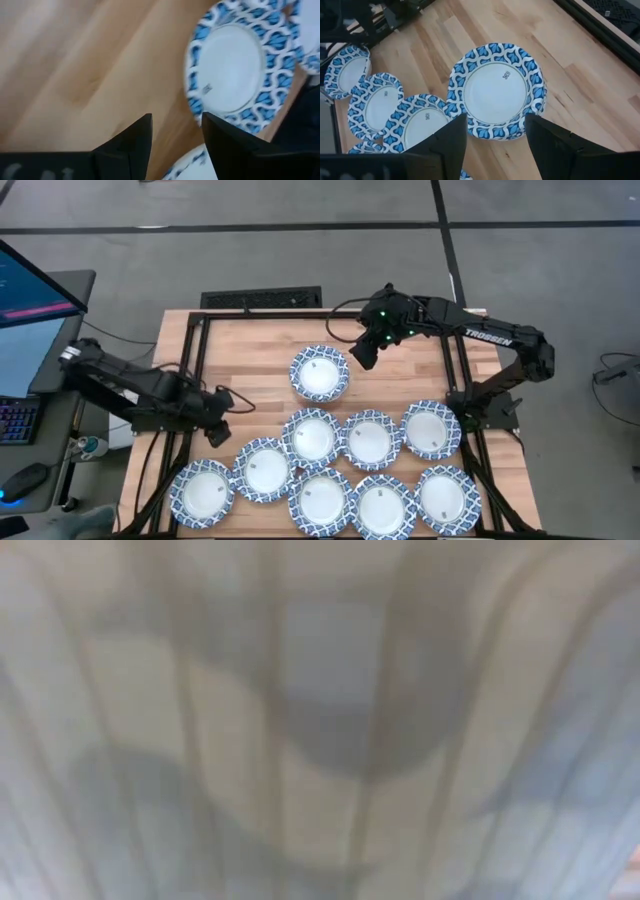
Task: Nest bowls inside each other
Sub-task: Stack the white bowl on the stacked white bowls
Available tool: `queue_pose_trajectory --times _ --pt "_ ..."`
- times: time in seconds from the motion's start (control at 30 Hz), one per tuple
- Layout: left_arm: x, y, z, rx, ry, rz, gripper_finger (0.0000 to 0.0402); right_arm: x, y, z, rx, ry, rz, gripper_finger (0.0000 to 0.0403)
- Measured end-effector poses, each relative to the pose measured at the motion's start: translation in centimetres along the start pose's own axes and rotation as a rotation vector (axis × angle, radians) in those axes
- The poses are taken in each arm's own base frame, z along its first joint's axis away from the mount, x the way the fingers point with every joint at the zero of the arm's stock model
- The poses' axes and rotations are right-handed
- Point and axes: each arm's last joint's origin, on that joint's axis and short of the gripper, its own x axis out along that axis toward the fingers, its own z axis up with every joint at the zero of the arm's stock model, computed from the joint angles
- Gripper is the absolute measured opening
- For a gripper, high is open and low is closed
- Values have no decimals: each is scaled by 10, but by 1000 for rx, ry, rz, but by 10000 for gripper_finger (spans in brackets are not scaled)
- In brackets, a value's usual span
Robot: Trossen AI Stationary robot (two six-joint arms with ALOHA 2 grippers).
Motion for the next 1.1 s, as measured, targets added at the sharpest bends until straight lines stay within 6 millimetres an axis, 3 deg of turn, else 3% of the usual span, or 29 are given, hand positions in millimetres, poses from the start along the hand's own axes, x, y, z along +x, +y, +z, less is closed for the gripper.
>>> queue_pose_trajectory --times 0.27,0.4,0.73,1.1 --pt "42 6 -3 -15 -21 -74 163 0 2 -1 5 6 2 221" --pt "53 8 -3 -38 -23 -90 163 0 1 -1 6 12 1 221" --pt "57 -2 4 16 -60 -159 163 0 1 -3 8 26 -4 221" --pt "61 -3 11 -140 -52 -181 169 0 0 -2 -1 23 -5 221"
